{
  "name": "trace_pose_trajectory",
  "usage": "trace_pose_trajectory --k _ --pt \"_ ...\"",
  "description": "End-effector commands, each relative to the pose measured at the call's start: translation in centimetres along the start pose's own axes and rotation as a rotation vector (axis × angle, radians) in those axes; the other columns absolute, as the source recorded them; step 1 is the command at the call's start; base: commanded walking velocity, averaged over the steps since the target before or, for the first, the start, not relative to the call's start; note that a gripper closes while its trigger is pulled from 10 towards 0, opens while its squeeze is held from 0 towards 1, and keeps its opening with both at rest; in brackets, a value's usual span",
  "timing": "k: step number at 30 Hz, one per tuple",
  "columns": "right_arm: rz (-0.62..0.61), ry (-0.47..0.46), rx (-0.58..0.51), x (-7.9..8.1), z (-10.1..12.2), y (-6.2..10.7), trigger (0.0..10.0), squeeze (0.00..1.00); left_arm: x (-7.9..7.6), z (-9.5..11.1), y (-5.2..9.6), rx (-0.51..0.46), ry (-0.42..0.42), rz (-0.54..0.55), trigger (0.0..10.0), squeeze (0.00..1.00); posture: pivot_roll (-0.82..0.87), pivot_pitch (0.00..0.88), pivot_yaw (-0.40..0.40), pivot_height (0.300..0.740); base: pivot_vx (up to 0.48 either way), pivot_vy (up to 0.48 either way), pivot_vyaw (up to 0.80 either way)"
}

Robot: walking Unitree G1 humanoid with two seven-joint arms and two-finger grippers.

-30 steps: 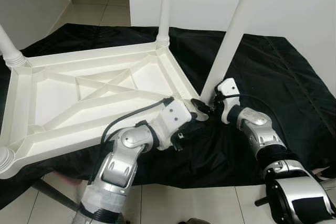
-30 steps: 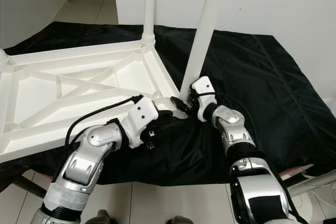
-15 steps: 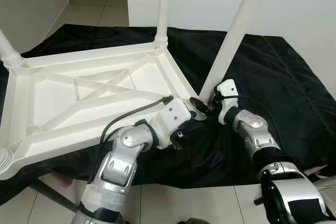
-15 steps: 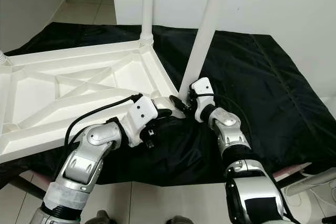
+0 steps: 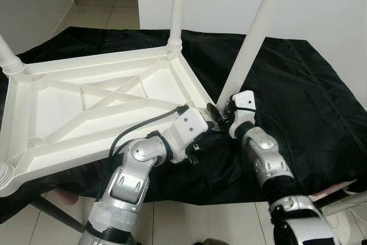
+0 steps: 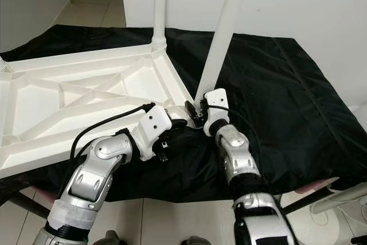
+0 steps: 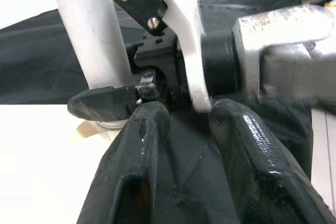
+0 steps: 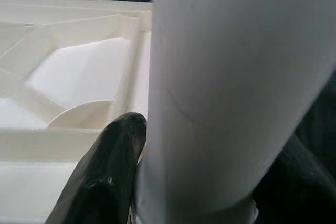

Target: Building children table

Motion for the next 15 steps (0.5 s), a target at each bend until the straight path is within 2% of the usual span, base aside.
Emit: trace_pose_trajectory --k 1,2,5,7,9,10,11,13,15 --pt "-0.103 -0.077 0.044 -0.7 -1.5 0.5 10.0 0.00 1.6 -0.5 0.0 0.035 0.021 0.171 10.0 0.00 -0.03 0.000 -0.026 0.740 0.000 0.000 0.00" --pt "-0.160 -0.094 0.043 -0.7 -1.6 0.7 10.0 0.00 1.7 -0.4 0.0 0.026 0.034 0.176 10.0 0.00 -0.03 0.000 -0.026 0.740 0.000 0.000 0.00" --pt "-0.213 -0.104 0.036 -0.7 -1.7 0.9 10.0 0.00 1.6 -0.4 0.0 0.021 0.041 0.176 10.0 0.00 -0.03 0.000 -0.022 0.740 0.000 0.000 0.00" --pt "-0.296 -0.114 0.018 -0.1 -1.8 1.3 10.0 0.00 1.6 -0.5 0.0 0.020 0.045 0.173 10.0 0.00 -0.04 0.000 -0.018 0.740 0.000 0.000 0.00" --pt "-0.222 -0.108 0.012 2.5 -1.8 1.3 10.0 0.00 1.7 -0.6 -0.1 0.021 0.045 0.170 10.0 0.00 -0.04 0.000 -0.017 0.740 0.000 0.000 0.00" --pt "-0.222 -0.108 0.012 2.5 -1.8 1.3 10.0 0.00 1.7 -0.6 -0.1 0.021 0.045 0.170 10.0 0.00 -0.04 0.000 -0.017 0.740 0.000 0.000 0.00" --pt "-0.197 -0.104 0.012 3.2 -1.8 1.3 10.0 0.00 1.7 -0.7 -0.1 0.020 0.044 0.169 10.0 0.00 -0.04 0.000 -0.017 0.740 0.000 0.000 0.00" --pt "-0.193 -0.098 0.010 3.2 -1.7 1.4 10.0 0.00 1.7 -0.6 -0.1 0.019 0.042 0.166 10.0 0.00 -0.04 0.000 -0.017 0.740 0.000 0.000 0.00" --pt "-0.210 -0.109 0.006 2.5 -1.6 1.6 10.0 0.00 1.7 -0.6 -0.2 0.018 0.038 0.163 10.0 0.00 -0.04 0.000 -0.017 0.740 0.000 0.000 0.00"
Point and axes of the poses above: a point about 5 cm out from each wrist's last joint towards the gripper, its own y axis pointing back from the gripper into the wrist, its own z axis along the axis of the wrist's last joint, x = y × z, the point moved 5 cm from there along -y, pointing out of the wrist towards the gripper, and after that the axes turned 12 degrees about -y, right-handed, at the moved point
